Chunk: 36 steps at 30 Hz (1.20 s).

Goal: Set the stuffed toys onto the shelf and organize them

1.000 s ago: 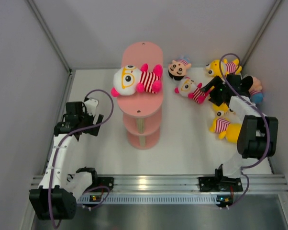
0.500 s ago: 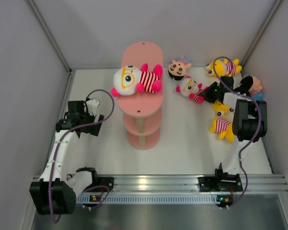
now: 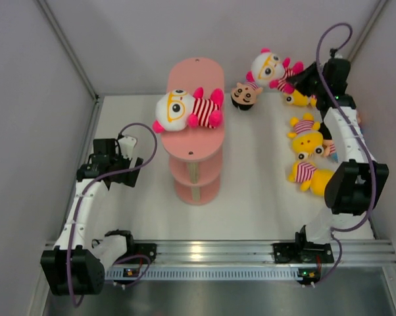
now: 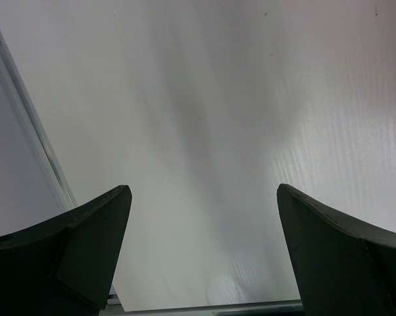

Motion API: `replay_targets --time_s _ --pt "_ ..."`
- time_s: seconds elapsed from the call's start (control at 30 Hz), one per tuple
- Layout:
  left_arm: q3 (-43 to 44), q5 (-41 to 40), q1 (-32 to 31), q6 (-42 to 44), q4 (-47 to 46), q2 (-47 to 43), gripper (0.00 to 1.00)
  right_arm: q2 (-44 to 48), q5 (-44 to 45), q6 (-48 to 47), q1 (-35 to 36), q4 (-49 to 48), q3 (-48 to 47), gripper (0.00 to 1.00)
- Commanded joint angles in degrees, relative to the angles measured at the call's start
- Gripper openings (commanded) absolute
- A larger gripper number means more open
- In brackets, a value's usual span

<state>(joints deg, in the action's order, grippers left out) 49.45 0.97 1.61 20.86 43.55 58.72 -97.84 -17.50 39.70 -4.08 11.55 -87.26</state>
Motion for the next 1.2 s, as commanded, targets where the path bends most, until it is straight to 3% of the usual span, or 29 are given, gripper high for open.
replay_targets --time_s 0.0,0.23,0.3,0.5,0.8,1.17 --pt "1.3 0.3 0.0 -1.0 -0.8 -1.8 0.99 5.5 -2.4 -1.9 2.4 3.8 -14.6 0.0" --pt "0.9 0.6 0.0 -1.0 -0.8 -2.6 0.98 -6.4 -6.1 -1.2 12.8 11.7 -42.1 0.0" --pt "0.6 1.0 0.0 -1.1 -0.9 -3.2 0.98 -8.3 -6.1 -0.4 14.9 12.4 -44.7 0.0" --pt "-0.1 1.0 0.0 -0.8 -0.8 -3.9 0.99 -12.6 -4.3 0.5 23.4 9.5 -45.1 0.0" --pt "-0.7 1.3 0.0 -0.7 -0.8 -4.2 0.99 -17.8 -5.2 -0.1 28.4 12.5 -48.1 0.0" --pt "-0.7 1.3 0.0 -0.7 -0.8 -4.3 0.98 -12.6 -5.4 -1.2 28.6 16.3 -42.3 0.01"
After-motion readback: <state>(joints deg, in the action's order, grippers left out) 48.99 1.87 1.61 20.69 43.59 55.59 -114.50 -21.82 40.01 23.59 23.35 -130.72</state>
